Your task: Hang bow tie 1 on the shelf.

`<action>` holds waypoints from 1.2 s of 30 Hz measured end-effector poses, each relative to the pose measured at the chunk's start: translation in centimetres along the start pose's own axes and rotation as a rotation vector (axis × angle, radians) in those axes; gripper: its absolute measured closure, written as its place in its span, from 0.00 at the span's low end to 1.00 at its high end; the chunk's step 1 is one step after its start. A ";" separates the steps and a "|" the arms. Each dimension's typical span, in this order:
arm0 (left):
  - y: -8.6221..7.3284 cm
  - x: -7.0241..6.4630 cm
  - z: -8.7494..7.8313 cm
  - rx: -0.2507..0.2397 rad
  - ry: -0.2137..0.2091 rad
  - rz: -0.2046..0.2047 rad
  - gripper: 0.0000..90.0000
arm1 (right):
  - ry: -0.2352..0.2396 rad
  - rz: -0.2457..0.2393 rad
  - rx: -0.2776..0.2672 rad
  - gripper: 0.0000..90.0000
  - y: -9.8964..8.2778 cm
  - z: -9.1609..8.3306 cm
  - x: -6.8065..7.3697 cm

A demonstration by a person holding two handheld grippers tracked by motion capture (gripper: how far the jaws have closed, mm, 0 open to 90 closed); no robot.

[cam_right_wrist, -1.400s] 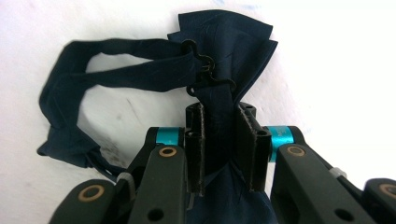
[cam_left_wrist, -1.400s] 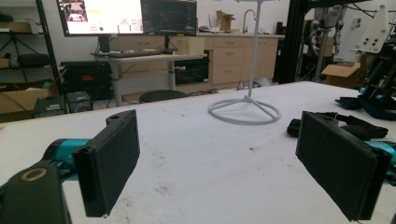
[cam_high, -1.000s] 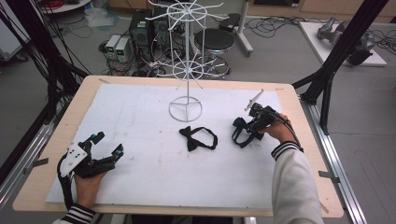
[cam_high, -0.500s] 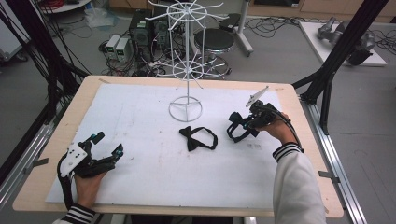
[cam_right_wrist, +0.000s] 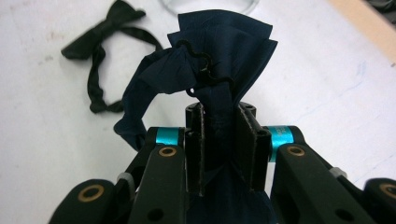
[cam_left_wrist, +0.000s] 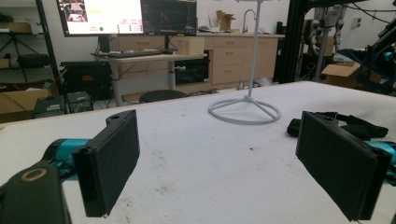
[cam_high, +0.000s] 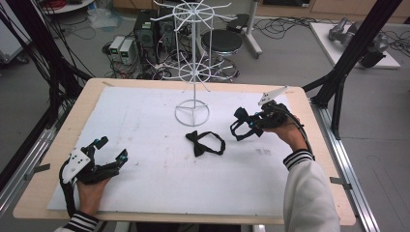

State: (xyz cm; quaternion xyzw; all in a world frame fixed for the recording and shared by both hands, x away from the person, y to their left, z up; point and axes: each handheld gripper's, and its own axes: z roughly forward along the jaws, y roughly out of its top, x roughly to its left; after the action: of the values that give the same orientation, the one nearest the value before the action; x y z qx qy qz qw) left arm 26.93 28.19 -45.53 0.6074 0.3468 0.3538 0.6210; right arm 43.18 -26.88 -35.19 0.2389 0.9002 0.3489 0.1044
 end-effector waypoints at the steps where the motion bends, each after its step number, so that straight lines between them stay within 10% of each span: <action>1: 0.0 0.0 0.0 -0.001 0.000 -0.001 0.16 | 0.004 0.002 -0.015 0.83 0.1 -0.1 0.0; 36: 0.0 -0.1 0.1 0.008 0.001 0.007 0.16 | -0.070 0.090 -0.440 0.83 2.2 -4.1 1.9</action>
State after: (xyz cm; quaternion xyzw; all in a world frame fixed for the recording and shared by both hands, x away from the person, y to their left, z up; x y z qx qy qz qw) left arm 26.97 28.06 -45.50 0.6108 0.3462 0.3549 0.6173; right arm 40.92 -26.89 -30.75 0.2622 0.7866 0.5327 0.1698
